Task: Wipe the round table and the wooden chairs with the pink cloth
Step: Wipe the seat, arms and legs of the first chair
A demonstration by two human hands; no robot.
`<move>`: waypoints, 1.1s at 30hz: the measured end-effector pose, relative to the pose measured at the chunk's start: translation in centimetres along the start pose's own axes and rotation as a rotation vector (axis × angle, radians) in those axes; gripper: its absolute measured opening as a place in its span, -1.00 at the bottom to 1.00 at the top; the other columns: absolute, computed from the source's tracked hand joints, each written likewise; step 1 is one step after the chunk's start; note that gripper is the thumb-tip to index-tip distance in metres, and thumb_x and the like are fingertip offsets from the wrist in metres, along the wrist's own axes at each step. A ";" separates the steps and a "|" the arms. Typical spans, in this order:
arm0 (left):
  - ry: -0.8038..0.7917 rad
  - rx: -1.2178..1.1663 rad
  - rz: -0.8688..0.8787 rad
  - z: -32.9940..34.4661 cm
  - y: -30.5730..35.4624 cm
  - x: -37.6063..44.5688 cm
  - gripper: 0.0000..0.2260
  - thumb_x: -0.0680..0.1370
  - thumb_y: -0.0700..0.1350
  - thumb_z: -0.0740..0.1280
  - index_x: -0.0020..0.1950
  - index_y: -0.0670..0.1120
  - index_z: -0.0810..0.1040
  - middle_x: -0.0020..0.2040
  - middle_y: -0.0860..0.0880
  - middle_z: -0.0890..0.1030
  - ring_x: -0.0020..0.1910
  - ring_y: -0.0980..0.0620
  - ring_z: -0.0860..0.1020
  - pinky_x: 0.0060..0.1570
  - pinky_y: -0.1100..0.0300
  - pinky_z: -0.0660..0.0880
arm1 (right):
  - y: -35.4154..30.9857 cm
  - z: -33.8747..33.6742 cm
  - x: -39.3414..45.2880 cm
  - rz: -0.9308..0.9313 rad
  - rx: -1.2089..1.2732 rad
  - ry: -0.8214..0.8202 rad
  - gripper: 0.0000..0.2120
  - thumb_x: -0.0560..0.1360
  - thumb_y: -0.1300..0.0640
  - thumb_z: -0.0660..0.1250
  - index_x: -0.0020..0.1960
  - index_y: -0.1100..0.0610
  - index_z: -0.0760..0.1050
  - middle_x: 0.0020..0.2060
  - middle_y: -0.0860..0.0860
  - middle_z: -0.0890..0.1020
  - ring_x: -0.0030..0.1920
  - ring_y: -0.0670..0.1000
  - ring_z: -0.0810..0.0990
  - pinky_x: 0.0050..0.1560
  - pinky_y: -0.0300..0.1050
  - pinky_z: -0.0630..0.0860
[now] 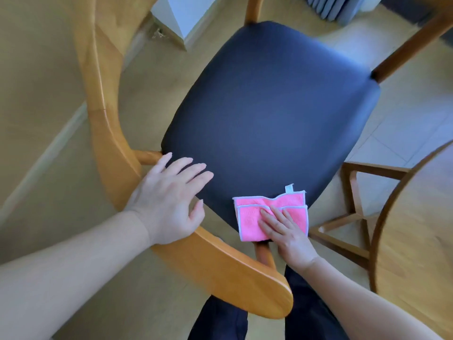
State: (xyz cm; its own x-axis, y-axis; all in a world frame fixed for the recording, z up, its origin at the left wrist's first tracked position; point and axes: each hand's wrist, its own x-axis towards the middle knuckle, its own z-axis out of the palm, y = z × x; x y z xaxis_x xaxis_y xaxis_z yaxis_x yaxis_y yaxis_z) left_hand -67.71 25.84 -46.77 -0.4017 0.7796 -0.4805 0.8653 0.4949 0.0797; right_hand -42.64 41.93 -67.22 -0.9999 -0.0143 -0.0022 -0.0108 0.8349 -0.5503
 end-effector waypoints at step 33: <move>0.086 -0.054 0.076 -1.6 3.5 17.5 -0.61 0.38 -0.14 0.49 0.19 -0.15 0.58 0.06 -0.01 0.64 0.08 -0.05 0.60 0.14 0.05 0.50 | 26.2 -17.7 16.3 0.560 -0.087 0.201 -0.35 0.33 0.54 0.12 0.36 0.18 0.46 0.43 0.18 0.35 0.46 0.24 0.24 0.46 -0.04 0.05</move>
State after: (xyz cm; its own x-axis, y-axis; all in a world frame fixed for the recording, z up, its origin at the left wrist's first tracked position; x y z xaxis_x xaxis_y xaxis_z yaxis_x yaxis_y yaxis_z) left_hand -72.23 41.78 -53.45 -0.3616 0.8445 -0.3950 0.8778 0.4512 0.1611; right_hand -59.42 73.28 -66.85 -0.8356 0.5383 -0.1095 0.5263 0.7274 -0.4403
